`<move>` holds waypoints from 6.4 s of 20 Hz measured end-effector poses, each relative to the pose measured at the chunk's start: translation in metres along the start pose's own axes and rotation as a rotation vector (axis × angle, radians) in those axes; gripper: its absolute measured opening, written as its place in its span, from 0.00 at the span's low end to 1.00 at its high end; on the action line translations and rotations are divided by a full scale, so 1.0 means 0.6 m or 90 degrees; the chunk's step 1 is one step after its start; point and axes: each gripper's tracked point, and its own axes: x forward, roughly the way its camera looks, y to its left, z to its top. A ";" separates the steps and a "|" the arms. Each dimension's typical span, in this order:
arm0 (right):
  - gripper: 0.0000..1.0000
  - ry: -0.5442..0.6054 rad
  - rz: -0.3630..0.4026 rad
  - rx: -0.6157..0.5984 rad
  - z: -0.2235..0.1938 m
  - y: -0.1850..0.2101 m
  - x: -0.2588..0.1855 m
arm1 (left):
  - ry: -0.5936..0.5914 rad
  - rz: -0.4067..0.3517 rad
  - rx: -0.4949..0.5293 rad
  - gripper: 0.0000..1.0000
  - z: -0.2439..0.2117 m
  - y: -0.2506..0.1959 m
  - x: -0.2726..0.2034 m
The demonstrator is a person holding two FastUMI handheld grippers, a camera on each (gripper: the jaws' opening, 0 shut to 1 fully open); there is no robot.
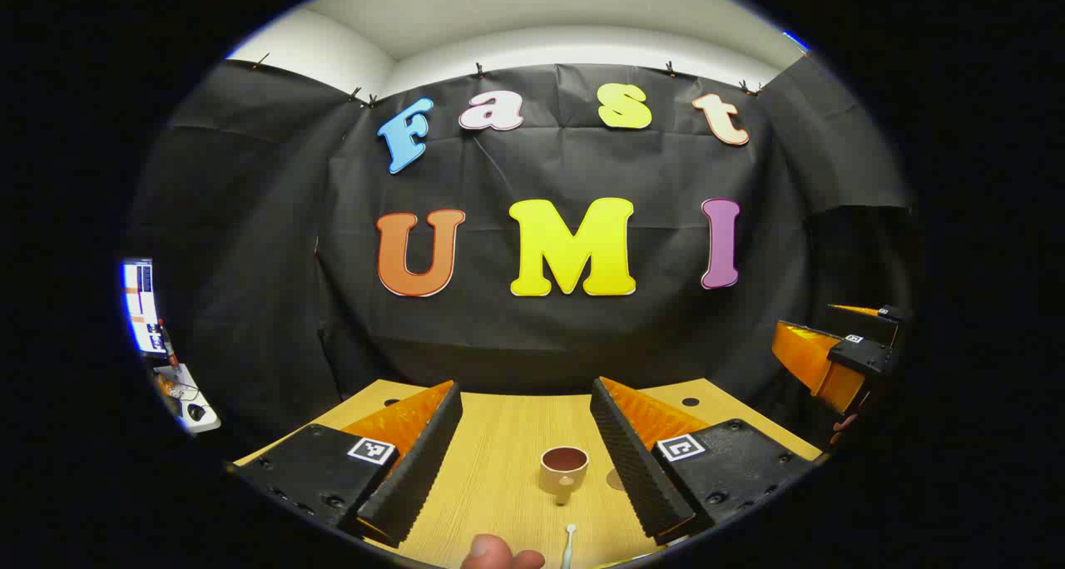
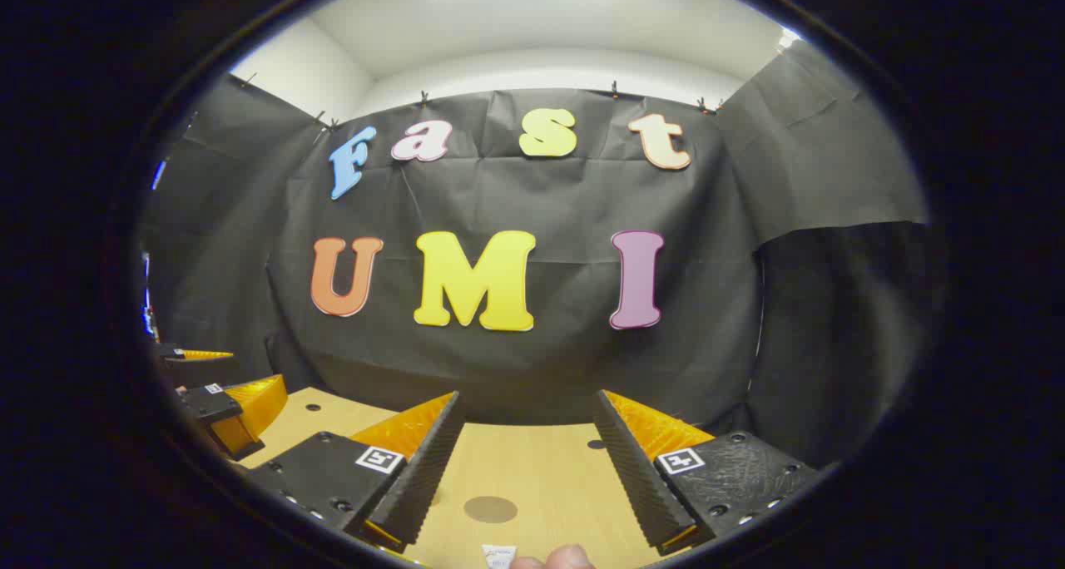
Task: Put the toothbrush and toothpaste on the desktop into the cup, then pick up the cup and place it on the coaster on the desktop.
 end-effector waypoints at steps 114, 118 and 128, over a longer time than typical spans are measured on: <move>0.90 1.022 0.043 0.095 -0.611 0.041 -0.131 | 0.639 -0.124 -0.109 0.09 -0.364 -0.061 -0.108; 0.80 1.051 0.037 0.083 -0.624 0.048 -0.130 | 0.595 -0.121 -0.115 0.08 -0.336 -0.055 -0.091; 0.37 1.061 0.014 0.067 -0.648 0.049 -0.139 | 0.511 -0.105 -0.108 0.08 -0.296 -0.036 -0.044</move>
